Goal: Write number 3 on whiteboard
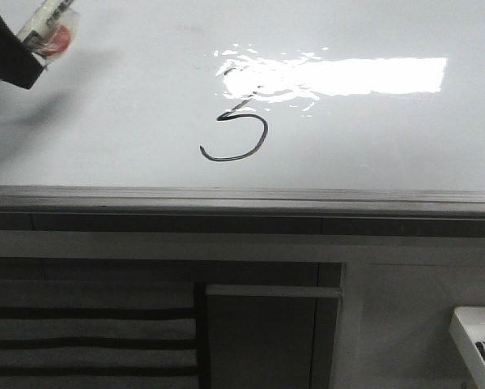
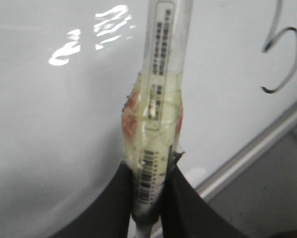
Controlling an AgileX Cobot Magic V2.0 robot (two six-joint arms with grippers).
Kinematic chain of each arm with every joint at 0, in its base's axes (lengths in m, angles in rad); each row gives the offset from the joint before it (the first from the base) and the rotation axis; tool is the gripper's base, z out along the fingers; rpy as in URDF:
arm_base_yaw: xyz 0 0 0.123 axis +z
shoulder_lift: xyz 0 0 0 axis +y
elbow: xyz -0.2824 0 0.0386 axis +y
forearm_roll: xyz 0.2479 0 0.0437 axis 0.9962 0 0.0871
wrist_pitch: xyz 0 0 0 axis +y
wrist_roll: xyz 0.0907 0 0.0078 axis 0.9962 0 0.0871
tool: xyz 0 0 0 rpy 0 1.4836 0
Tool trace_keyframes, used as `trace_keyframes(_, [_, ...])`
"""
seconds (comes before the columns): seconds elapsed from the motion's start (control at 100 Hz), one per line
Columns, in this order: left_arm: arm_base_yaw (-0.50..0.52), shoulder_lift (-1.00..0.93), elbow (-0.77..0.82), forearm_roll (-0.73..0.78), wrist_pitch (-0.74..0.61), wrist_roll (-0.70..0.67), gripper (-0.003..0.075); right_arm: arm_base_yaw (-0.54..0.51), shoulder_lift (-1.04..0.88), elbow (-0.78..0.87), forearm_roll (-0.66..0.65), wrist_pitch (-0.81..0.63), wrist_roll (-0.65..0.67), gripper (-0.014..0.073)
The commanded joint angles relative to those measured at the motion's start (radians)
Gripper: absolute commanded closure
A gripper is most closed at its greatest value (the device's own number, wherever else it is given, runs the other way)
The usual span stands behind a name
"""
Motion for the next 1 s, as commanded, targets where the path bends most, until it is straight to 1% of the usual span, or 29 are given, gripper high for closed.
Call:
trace_keyframes(0.0, [0.02,0.001,-0.007,-0.083,-0.095,-0.019,0.0731,-0.019,-0.019,-0.034,0.008,-0.032,0.007,0.0377])
trace_keyframes(0.22, [0.022,0.081,0.001,-0.089,-0.193,-0.095,0.0727,-0.019,-0.017,-0.034,0.01,0.001,0.007,0.0377])
trace_keyframes(0.32, [0.022,0.09,0.001,-0.089,-0.249,-0.157,0.0727,-0.019,-0.017,-0.034,0.01,0.004,0.007,0.0377])
trace_keyframes(0.47, [0.022,0.09,0.001,-0.089,-0.265,-0.201,0.0727,-0.019,-0.017,-0.034,0.01,0.005,0.007,0.0377])
trace_keyframes(0.64, [0.022,0.09,0.001,-0.089,-0.274,-0.208,0.0719,-0.019,-0.017,-0.034,0.01,0.005,0.008,0.0377])
trace_keyframes(0.69, [0.022,0.09,0.001,-0.087,-0.274,-0.208,0.0692,-0.019,-0.017,-0.034,0.01,0.005,0.008,0.0377])
trace_keyframes(0.74, [0.022,0.09,0.001,-0.074,-0.271,-0.208,0.065,-0.019,-0.017,-0.034,0.01,0.005,0.01,0.0377])
trace_keyframes(0.81, [0.022,0.09,0.001,-0.057,-0.269,-0.208,0.0566,-0.019,-0.017,-0.034,0.01,0.005,0.017,0.0377])
trace_keyframes(0.93, [0.022,0.088,0.001,-0.043,-0.269,-0.208,0.0395,-0.019,-0.017,-0.034,0.01,0.005,0.018,0.0377])
trace_keyframes(0.99, [0.022,0.088,0.001,-0.041,-0.271,-0.208,0.0328,-0.019,-0.017,-0.034,0.01,0.003,0.032,0.0377])
